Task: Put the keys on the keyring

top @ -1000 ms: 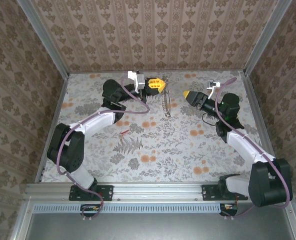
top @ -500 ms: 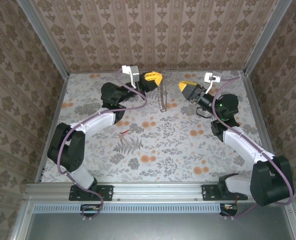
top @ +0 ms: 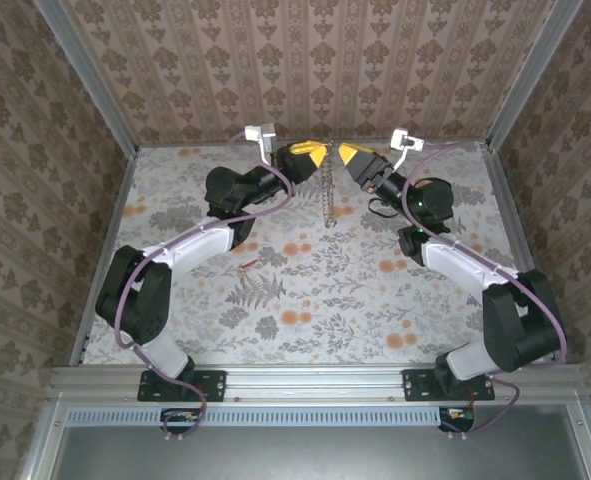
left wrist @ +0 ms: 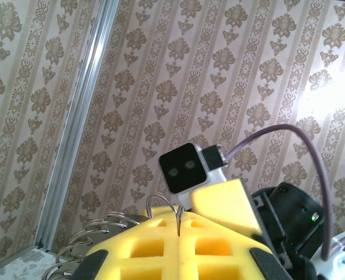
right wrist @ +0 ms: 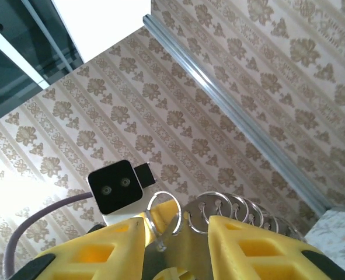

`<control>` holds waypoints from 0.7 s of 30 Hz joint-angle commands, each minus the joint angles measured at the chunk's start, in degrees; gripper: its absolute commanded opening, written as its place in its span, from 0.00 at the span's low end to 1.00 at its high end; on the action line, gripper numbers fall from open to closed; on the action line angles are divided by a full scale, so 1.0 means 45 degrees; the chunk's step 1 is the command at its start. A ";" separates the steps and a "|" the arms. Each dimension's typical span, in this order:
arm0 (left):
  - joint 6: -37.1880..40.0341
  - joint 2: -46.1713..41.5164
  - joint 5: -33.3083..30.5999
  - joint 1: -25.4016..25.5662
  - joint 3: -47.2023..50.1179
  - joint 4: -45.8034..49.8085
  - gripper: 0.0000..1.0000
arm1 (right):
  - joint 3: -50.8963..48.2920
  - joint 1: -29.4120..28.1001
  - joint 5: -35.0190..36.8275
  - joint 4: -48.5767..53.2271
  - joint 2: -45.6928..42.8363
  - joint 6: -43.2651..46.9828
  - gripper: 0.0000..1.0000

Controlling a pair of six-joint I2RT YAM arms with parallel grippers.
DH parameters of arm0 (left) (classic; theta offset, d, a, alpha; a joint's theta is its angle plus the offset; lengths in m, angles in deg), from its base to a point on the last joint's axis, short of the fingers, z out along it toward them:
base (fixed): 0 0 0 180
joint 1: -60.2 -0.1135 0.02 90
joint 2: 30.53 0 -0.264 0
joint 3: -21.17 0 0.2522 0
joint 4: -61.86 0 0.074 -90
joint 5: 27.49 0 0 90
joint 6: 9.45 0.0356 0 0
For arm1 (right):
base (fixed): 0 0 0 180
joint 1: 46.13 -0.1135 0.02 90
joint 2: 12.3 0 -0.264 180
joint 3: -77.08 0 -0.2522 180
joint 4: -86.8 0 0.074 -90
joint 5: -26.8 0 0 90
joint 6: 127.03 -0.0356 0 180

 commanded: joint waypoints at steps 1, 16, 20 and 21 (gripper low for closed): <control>-0.0361 -0.0383 -0.0426 0.0059 -0.0286 -0.0925 0.00 | 0.0526 -0.0581 0.0195 -0.1112 0.0365 -0.0418 0.31; -0.0131 -0.0095 -0.0561 0.0008 -0.0399 -0.0969 0.00 | -0.0489 -0.0577 -0.0195 0.2609 -0.2130 0.2082 0.25; -0.0366 -0.0071 -0.0513 0.0007 -0.0447 -0.0969 0.00 | -0.0308 -0.0008 -0.0402 0.2946 -0.2612 0.2200 0.25; -0.0430 -0.0064 -0.0525 0.0008 -0.0457 -0.0968 0.00 | -0.0179 0.0094 -0.0474 0.2942 -0.2612 0.2167 0.26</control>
